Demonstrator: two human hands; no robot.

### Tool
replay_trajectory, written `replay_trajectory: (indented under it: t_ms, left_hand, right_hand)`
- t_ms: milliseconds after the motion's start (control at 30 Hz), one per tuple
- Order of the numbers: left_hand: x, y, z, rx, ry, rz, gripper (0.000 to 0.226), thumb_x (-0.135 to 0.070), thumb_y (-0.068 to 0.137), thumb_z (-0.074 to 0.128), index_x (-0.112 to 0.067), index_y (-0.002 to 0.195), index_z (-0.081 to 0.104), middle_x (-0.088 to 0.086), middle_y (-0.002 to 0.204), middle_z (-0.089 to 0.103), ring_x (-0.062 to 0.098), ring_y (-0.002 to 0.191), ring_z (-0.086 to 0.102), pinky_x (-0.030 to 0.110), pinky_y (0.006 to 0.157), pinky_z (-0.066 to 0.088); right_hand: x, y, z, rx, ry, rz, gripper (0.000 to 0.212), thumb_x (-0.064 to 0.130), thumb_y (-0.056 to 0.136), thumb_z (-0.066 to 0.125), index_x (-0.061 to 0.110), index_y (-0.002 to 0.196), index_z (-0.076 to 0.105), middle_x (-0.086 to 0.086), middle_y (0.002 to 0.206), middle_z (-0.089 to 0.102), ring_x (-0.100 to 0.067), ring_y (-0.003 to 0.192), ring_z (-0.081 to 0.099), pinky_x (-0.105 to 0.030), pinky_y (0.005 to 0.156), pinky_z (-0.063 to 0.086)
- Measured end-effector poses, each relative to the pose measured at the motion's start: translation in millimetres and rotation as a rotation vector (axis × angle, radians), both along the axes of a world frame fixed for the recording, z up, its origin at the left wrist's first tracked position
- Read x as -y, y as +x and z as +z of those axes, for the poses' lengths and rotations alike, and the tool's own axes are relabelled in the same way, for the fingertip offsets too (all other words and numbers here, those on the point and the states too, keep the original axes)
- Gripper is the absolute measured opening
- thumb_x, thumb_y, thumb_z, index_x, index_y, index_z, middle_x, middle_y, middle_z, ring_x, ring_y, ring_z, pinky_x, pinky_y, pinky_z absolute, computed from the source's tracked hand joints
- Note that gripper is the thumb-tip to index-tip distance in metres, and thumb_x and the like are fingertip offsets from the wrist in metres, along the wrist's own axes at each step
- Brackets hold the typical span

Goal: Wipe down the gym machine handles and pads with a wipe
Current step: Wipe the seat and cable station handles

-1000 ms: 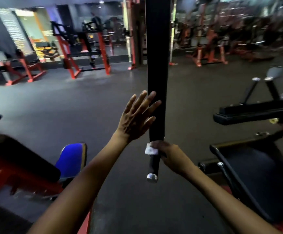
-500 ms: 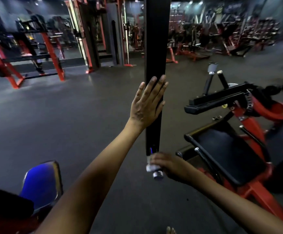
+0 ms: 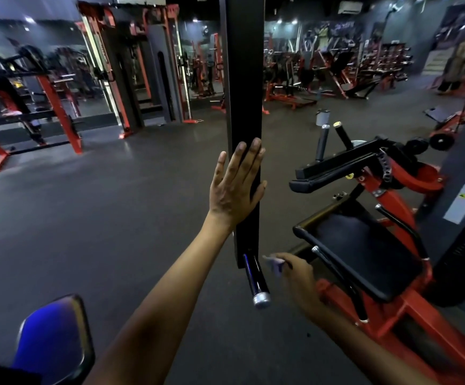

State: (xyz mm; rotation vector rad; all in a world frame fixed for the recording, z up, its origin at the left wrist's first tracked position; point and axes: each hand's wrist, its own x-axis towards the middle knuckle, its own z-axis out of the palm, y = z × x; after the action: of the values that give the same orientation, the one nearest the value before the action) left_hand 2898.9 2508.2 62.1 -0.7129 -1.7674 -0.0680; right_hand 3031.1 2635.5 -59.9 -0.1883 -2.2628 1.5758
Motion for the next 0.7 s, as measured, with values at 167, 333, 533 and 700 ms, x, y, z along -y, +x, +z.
replay_trajectory:
  t_ms: [167,333,533,700]
  left_hand:
    - [0.8,-1.3,-2.3,0.017,0.031,-0.06,0.079,-0.039,0.096,0.045,-0.018,0.154,-0.005,-0.003,0.16,-0.018,0.018,0.148,-0.012,0.04,0.121,0.001]
    - [9.2,-4.1,-4.4,0.018,0.046,-0.082,0.08,-0.035,0.094,0.047,-0.018,0.155,-0.002,-0.004,0.161,-0.015,0.018,0.149,-0.011,0.041,0.121,0.002]
    - [17.7,-6.3,-3.0,0.016,0.012,-0.081,0.08,-0.037,0.093,0.046,-0.018,0.155,-0.003,-0.004,0.161,-0.017,0.017,0.148,-0.013,0.04,0.121,0.0]
    - [17.3,-7.5,-4.4,0.012,-0.011,-0.066,0.076,-0.04,0.096,0.041,-0.018,0.155,-0.003,-0.003,0.161,-0.017,0.017,0.148,-0.013,0.041,0.121,0.001]
  right_hand:
    - [45.8,-48.7,22.1,0.53,-0.309,-0.081,0.022,0.014,0.098,0.043,0.005,0.084,0.058,-0.019,0.091,0.062,-0.025,0.077,0.061,-0.036,0.073,0.048]
    - [72.2,-49.7,2.5,0.548,-0.376,0.028,0.039,0.034,0.099,0.039,0.003,0.084,0.057,-0.018,0.067,0.066,-0.03,0.061,0.066,-0.031,0.056,0.052]
    - [62.9,-24.8,-9.6,0.54,-0.585,0.233,0.059,0.047,0.101,0.026,0.004,0.08,0.061,-0.008,0.061,0.064,-0.015,0.048,0.059,-0.022,0.046,0.046]
    - [28.6,-6.1,-15.5,0.548,-0.139,0.327,0.059,0.072,0.08,0.049,0.015,0.073,0.063,-0.011,0.066,0.06,-0.014,0.049,0.051,-0.028,0.047,0.037]
